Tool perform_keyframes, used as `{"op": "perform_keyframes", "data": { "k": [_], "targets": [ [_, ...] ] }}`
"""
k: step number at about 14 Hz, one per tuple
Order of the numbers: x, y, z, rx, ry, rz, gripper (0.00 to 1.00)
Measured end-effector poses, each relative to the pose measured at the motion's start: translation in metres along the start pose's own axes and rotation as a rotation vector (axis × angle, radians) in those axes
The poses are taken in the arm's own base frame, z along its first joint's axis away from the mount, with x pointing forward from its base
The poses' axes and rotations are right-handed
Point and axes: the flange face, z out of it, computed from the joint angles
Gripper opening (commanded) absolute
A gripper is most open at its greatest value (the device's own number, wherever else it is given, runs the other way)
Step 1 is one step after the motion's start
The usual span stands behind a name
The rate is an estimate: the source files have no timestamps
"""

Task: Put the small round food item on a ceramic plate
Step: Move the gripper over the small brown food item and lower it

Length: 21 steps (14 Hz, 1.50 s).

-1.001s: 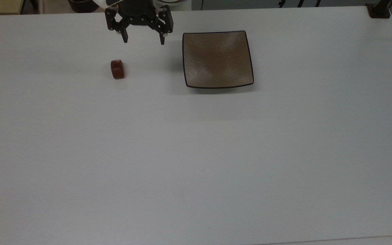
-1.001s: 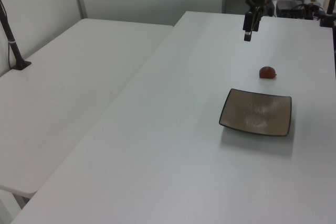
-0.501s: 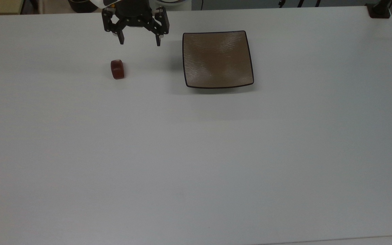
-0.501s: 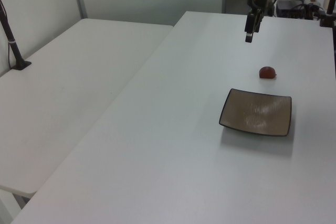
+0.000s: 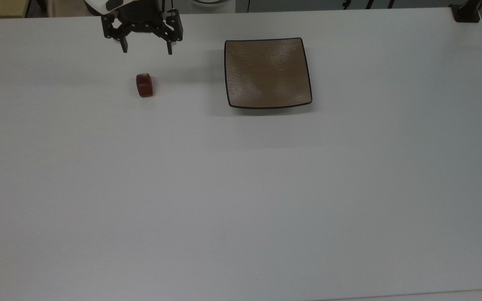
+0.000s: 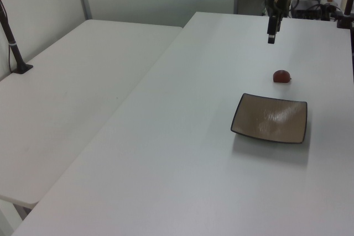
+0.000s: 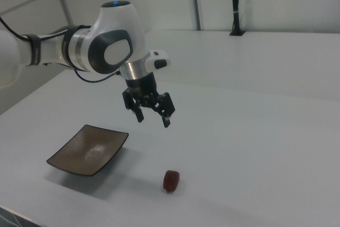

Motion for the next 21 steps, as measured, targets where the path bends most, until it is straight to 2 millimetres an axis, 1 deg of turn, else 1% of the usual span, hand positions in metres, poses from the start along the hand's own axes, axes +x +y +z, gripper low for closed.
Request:
{"op": "perform_keyframes", "data": {
  "k": [6,8,9,13,18,21],
  "targets": [
    [-0.012,0.036,0.025,-0.033,-0.058,-0.062,1.00],
    [-0.014,0.046,0.042,-0.050,-0.089,-0.071,1.00],
    [-0.014,0.049,0.059,-0.054,-0.096,-0.073,1.00],
    [-0.018,0.045,0.095,-0.046,-0.125,-0.081,1.00],
    [-0.019,0.039,0.132,-0.043,-0.125,-0.096,1.00],
    [-0.018,0.037,0.151,-0.042,-0.130,-0.101,1.00]
  ]
}}
